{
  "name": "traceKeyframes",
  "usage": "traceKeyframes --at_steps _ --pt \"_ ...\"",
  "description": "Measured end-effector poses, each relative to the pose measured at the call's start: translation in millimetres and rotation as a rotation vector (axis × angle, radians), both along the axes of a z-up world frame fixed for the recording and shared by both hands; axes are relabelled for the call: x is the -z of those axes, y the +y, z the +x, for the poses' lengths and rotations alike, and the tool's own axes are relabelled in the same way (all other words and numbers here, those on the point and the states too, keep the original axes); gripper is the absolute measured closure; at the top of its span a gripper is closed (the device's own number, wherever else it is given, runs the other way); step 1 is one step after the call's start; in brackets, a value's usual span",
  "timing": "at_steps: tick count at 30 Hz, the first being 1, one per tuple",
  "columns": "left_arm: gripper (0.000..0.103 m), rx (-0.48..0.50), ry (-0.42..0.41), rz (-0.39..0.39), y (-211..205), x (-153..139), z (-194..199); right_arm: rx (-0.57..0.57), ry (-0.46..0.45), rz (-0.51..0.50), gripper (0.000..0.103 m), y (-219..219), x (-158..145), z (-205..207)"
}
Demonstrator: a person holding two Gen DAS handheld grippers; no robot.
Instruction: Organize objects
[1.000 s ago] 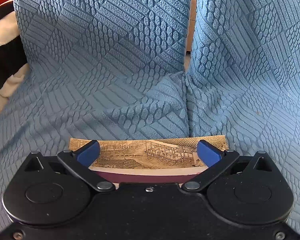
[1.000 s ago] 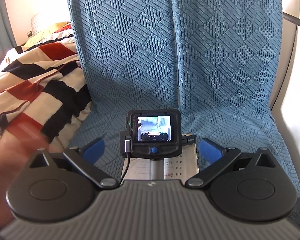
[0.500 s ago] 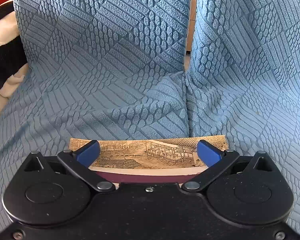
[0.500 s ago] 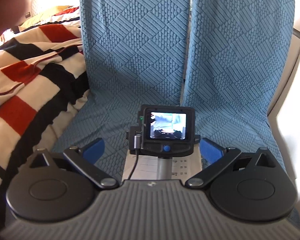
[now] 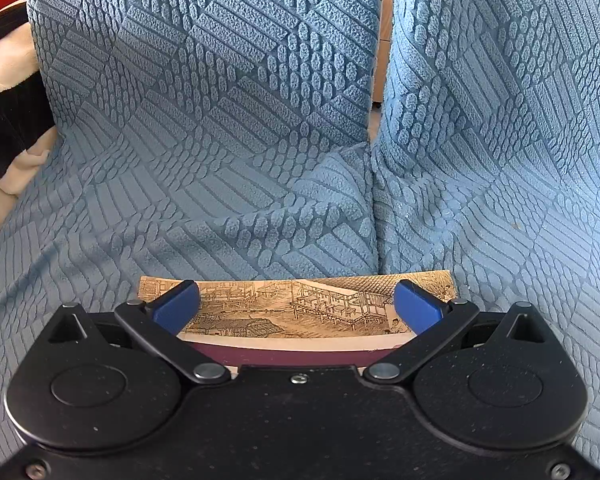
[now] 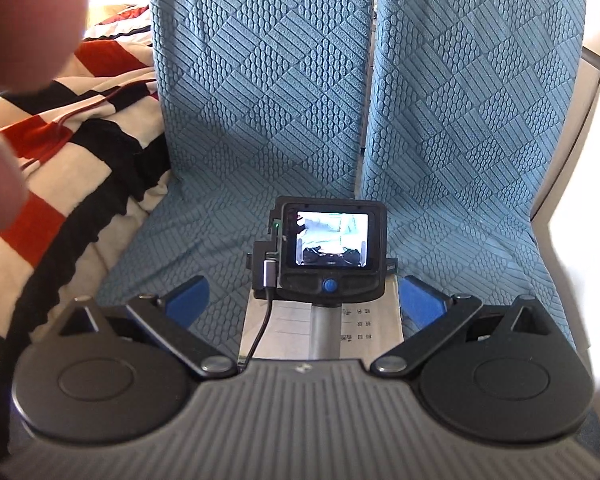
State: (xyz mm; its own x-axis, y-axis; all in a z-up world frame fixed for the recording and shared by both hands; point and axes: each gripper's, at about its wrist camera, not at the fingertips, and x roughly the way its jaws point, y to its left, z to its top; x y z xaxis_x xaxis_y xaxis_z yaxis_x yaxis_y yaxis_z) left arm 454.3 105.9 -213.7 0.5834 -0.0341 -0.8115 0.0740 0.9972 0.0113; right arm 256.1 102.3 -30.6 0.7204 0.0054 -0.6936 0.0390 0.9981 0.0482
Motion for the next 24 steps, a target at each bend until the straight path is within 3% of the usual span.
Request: traceKeyframes --at_steps 24 --pt "0.0 0.001 0.0 -0.001 0.2 0.1 0.0 0.006 -0.019 -0.006 0.0 0.6 -2.0 -3.1"
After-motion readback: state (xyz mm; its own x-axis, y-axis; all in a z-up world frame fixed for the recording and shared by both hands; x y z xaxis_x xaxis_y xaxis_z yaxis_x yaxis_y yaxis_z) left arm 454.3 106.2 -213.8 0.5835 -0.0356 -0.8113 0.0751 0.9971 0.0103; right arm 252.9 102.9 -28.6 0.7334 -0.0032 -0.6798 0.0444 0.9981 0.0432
